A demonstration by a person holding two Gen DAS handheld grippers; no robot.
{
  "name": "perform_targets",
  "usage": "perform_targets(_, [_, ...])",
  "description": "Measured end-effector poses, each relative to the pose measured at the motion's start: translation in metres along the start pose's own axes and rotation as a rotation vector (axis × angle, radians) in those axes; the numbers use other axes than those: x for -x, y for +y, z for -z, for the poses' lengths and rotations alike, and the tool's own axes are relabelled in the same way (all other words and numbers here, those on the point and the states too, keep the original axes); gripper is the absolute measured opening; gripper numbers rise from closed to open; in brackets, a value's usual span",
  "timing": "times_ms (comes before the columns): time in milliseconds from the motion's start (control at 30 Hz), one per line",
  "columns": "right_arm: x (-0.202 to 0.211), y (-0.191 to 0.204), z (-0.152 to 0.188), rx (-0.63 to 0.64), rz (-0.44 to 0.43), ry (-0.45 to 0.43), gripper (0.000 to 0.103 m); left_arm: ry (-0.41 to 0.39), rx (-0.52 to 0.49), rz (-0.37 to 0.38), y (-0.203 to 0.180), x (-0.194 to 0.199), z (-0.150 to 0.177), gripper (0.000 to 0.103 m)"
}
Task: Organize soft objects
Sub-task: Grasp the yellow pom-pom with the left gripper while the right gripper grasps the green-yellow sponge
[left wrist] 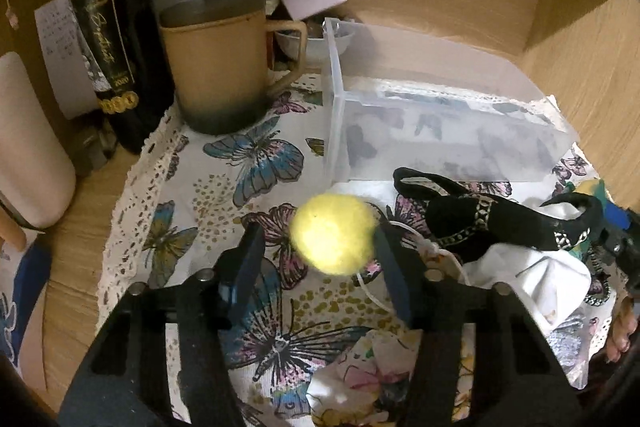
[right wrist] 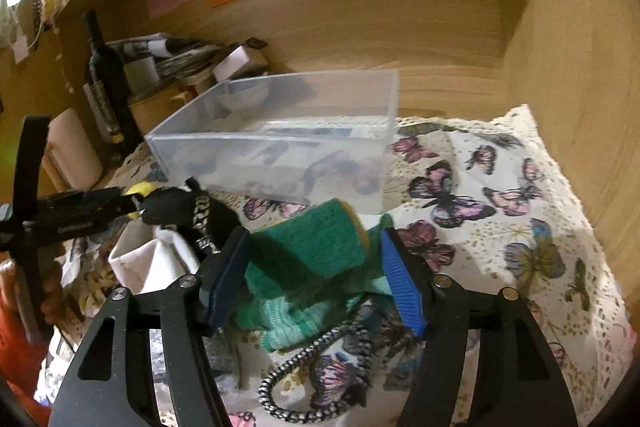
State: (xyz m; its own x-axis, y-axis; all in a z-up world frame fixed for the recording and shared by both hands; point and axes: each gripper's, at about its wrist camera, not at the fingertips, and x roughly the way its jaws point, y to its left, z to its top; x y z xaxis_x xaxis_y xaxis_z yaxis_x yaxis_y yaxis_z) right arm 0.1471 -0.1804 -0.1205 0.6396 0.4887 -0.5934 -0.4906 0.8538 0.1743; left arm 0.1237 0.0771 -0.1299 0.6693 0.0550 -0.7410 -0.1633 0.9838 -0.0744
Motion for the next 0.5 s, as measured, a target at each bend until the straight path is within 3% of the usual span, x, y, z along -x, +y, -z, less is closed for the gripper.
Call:
perform_targets(67, [-0.004,0.002,0.001,0.004,-0.009,0.007,0.055,0.002,-0.006,0.009,-0.001,-0.001,0.0,0.039])
perform_targets(233, [0.002,0.002,0.001,0.019,-0.001,-0.021,0.041,-0.033,-0.029,-0.014,-0.005,0.006,0.002,0.037])
perform_targets(333, [0.008,0.0,0.0,0.02,0.01,-0.045,0.027,-0.05,-0.027,0.002,-0.006,0.013,0.003,0.036])
perform_targets(500, [0.018,-0.003,-0.003,0.016,0.008,-0.067,0.024,-0.115,-0.039,0.006,-0.01,0.037,0.002,0.036])
